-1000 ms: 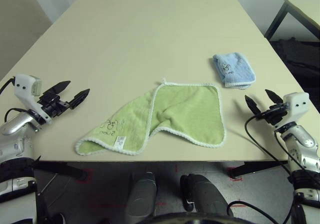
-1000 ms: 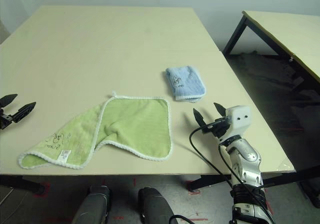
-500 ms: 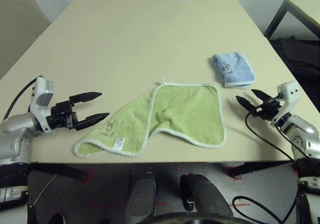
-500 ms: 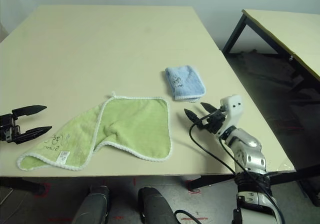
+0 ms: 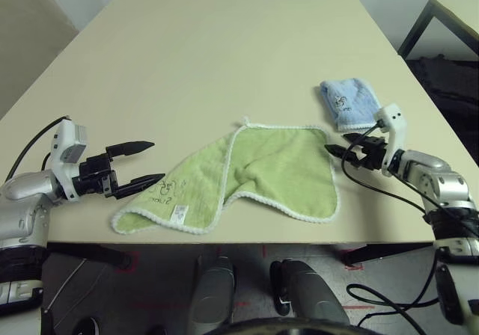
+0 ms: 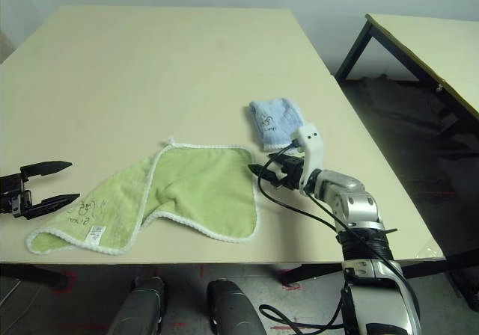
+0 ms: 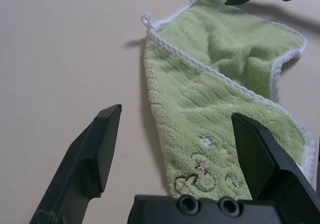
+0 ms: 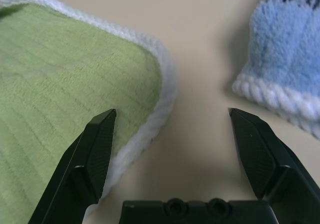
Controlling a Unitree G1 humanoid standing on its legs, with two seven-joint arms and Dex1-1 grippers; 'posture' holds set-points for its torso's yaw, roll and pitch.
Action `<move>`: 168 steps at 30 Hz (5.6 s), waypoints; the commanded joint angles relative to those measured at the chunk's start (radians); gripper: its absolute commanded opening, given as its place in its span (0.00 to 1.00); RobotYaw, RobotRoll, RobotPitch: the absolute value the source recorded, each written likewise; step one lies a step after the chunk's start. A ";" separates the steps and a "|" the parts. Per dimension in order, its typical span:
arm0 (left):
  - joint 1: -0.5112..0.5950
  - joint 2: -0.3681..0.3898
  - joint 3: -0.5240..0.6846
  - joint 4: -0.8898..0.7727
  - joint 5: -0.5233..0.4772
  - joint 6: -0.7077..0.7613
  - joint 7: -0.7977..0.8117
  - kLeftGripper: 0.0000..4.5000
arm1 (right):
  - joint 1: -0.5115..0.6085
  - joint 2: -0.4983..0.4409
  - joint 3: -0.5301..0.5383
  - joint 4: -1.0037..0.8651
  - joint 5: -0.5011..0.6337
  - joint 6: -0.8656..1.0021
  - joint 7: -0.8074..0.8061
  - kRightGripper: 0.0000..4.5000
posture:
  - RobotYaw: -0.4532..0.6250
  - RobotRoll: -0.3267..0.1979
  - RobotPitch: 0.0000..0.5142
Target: Fold the towel and set it aside.
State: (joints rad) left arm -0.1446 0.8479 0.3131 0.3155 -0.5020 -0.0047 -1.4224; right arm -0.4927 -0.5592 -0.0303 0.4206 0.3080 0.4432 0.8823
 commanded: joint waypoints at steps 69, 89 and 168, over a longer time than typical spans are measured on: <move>-0.043 0.016 -0.113 0.010 0.087 -0.054 -0.011 1.00 | -0.923 0.057 0.022 -0.205 0.385 0.722 -0.167 0.01 | 0.51 0.62 0.26; 0.024 -0.177 -0.142 -0.214 -0.203 0.727 0.304 1.00 | -0.881 0.015 -0.015 -0.269 0.391 0.743 -0.103 0.01 | 0.49 0.62 0.28; -0.951 0.285 -0.507 0.820 0.314 0.189 -0.192 0.01 | -0.726 -0.269 0.095 0.003 0.034 0.042 0.634 0.00 | 0.46 0.62 0.25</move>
State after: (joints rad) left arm -1.1127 1.1118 -0.1458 1.1678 -0.1494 0.1546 -1.6067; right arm -1.2381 -0.8060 0.0625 0.4793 0.3130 0.4367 1.4705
